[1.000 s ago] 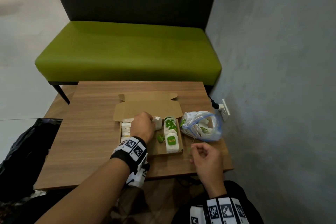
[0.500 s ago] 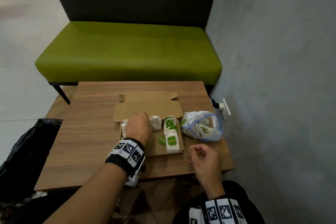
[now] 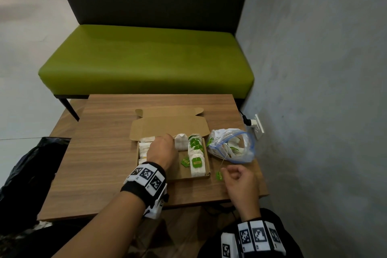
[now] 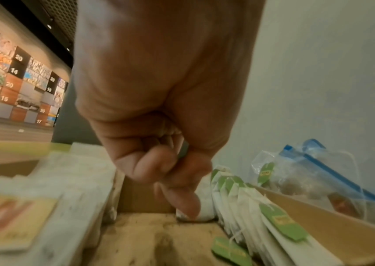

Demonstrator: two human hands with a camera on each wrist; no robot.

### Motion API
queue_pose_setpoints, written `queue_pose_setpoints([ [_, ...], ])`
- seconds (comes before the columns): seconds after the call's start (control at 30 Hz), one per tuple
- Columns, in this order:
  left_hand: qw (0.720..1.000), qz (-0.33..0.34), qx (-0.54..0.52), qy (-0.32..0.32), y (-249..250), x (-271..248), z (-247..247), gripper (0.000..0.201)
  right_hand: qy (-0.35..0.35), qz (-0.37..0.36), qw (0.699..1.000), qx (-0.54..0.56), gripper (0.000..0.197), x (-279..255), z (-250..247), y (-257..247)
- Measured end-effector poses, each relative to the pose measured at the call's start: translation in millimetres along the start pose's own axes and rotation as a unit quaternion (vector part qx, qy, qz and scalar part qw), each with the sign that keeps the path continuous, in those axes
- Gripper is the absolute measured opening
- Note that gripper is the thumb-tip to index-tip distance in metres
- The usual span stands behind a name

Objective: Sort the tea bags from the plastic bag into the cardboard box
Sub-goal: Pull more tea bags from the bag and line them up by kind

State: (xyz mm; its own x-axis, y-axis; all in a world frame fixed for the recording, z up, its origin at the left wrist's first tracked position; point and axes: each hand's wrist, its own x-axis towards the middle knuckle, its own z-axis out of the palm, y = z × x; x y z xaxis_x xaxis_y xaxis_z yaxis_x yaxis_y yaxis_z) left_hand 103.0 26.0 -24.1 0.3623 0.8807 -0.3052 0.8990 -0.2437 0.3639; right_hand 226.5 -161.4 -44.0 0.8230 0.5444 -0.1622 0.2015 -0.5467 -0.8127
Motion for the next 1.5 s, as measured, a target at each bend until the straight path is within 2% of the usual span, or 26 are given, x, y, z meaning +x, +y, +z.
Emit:
queue_pose_setpoints([
  [0.07, 1.0, 0.013, -0.004, 0.01, -1.0, -7.1, -5.8, 0.005, -0.032, 0.029, 0.999, -0.014, 0.029, 5.7, 3.9, -3.4],
  [0.1, 1.0, 0.021, -0.008, 0.013, -0.9, -11.9, -8.8, 0.002, -0.051, 0.046, 0.998, 0.001, 0.029, 8.6, 6.5, -5.5],
  [0.2, 0.999, 0.041, -0.029, 0.02, -3.7, -24.6, -15.1, 0.013, -0.095, 0.1, 0.983, 0.12, 0.015, 10.8, 11.7, -12.4],
  [0.23, 0.998, 0.046, -0.037, 0.023, -5.2, -29.6, -17.6, 0.016, -0.096, 0.096, 0.983, 0.127, 0.012, 9.2, 9.4, -16.0],
  [0.33, 0.994, 0.072, -0.065, 0.045, -7.3, -47.7, -25.5, 0.02, -0.074, 0.028, 0.99, 0.114, 0.02, 0.6, -6.3, -28.9],
  [0.47, 0.986, 0.111, -0.108, 0.057, -0.4, -76.5, -37.4, 0.02, -0.049, -0.043, 0.991, 0.116, 0.021, -2.7, -33.2, -50.8],
  [0.7, 0.969, 0.179, -0.167, 0.021, 11.7, -110.8, -36.4, 0.019, -0.028, -0.142, 0.987, 0.065, 0.019, 0.7, -72.7, -88.4],
  [0.8, 0.958, 0.215, -0.188, 0.025, 19.2, -122.2, -30.3, 0.021, -0.031, -0.174, 0.984, 0.021, 0.021, -7.5, -91.0, -95.8],
  [0.87, 0.949, 0.242, -0.198, 0.025, 25.8, -130.6, -25.1, 0.031, -0.037, -0.182, 0.983, 0.006, 0.019, -15.0, -100.8, -98.7],
  [1.0, 0.923, 0.29, -0.253, -0.012, 37.9, -146.6, -12.4, 0.066, -0.069, -0.183, 0.981, 0.021, 0.016, -31.9, -110.1, -107.2],
  [1.03, 0.914, 0.3, -0.272, -0.022, 40.7, -151.3, -9.0, 0.067, -0.085, -0.186, 0.979, 0.023, 0.018, -37.4, -111.6, -108.8],
  [1.07, 0.905, 0.306, -0.294, -0.026, 42.8, -155.0, -5.3, 0.062, -0.103, -0.189, 0.976, 0.026, 0.02, -43.3, -113.1, -110.6],
  [1.13, 0.894, 0.306, -0.327, -0.022, 45.5, -161.5, 0.4, 0.039, -0.129, -0.192, 0.972, 0.032, 0.02, -53.8, -116.6, -111.9],
  [1.2, 0.89, 0.305, -0.339, -0.003, 43.9, -166.9, 6.0, 0.021, -0.13, -0.198, 0.971, 0.044, 0.019, -61.1, -120.5, -110.6],
  [1.3, 0.892, 0.292, -0.345, 0.018, 35.6, -172.8, 12.8, 0.018, -0.127, -0.203, 0.967, 0.082, 0.02, -69.7, -124.9, -104.8],
  [1.5, 0.908, 0.239, -0.344, -0.021, 15.9, -177.7, 19.5, 0.013, -0.17, -0.159, 0.953, 0.197, 0.015, -93.4, -120.6, -95.0],
])
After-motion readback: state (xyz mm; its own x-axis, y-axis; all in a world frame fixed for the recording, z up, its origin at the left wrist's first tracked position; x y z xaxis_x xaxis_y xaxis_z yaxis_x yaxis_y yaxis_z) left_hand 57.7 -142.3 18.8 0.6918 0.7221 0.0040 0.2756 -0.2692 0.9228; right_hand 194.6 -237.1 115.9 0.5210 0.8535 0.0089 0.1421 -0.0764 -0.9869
